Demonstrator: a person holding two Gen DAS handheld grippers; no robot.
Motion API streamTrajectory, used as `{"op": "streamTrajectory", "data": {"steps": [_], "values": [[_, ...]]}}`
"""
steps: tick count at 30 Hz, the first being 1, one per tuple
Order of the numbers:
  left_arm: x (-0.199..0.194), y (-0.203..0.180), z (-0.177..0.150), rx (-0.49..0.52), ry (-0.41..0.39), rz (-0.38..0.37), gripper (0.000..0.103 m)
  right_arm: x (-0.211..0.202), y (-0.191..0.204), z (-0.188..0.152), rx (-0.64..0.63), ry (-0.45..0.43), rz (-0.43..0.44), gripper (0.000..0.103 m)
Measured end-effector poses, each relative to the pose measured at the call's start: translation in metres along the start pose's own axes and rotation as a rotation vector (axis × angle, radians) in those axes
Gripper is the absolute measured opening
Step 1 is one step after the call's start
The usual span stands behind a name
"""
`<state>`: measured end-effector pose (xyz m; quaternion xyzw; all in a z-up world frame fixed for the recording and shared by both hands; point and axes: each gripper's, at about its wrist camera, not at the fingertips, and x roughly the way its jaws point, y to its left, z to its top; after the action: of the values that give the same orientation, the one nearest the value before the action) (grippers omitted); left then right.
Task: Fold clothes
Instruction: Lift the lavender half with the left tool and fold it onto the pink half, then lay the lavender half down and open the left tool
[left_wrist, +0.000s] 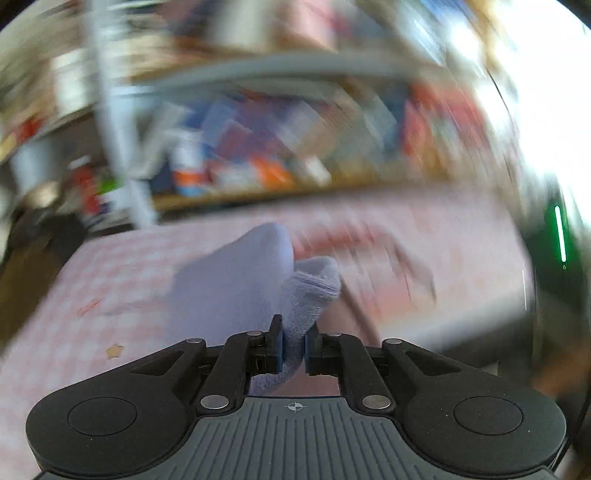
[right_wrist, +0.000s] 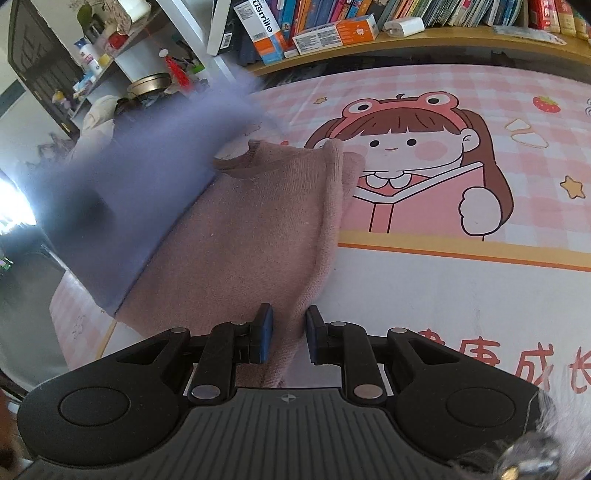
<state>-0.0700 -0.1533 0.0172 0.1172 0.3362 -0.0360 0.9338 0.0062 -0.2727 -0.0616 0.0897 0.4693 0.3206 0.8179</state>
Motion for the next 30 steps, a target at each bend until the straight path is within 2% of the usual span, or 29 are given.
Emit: {"op": "streamTrajectory", "data": {"steps": [2, 6, 11, 15, 20, 24, 28, 29, 30], "values": [[0.016, -0.028, -0.008, 0.148, 0.093, 0.013, 0.018, 0.001, -0.003, 0.001, 0.006, 0.003, 0.014, 0.018], [0.025, -0.049, -0.019, 0.283, 0.112, 0.04, 0.019, 0.0, -0.006, 0.001, 0.006, 0.007, 0.031, 0.018], [0.024, -0.039, -0.019, 0.212, 0.105, -0.007, 0.022, 0.0, -0.007, 0.0, 0.011, 0.007, 0.039, 0.018], [0.023, -0.032, -0.019, 0.155, 0.098, -0.045, 0.031, 0.0, -0.006, 0.001, 0.011, 0.008, 0.034, 0.019], [0.006, -0.009, -0.011, 0.052, 0.065, -0.133, 0.036, 0.0, -0.005, 0.001, 0.022, 0.008, 0.018, 0.021], [-0.017, 0.011, -0.006, -0.054, 0.009, -0.188, 0.036, -0.001, -0.005, 0.001, 0.041, 0.006, 0.001, 0.023], [-0.041, 0.031, 0.006, -0.112, -0.089, -0.245, 0.036, -0.003, -0.005, 0.001, 0.064, -0.002, -0.012, 0.026], [-0.046, 0.037, 0.011, -0.128, -0.118, -0.266, 0.037, -0.003, -0.006, 0.001, 0.073, -0.004, -0.013, 0.026], [-0.051, 0.043, 0.015, -0.144, -0.147, -0.286, 0.045, -0.003, -0.006, 0.0, 0.081, -0.007, -0.015, 0.026]]}}
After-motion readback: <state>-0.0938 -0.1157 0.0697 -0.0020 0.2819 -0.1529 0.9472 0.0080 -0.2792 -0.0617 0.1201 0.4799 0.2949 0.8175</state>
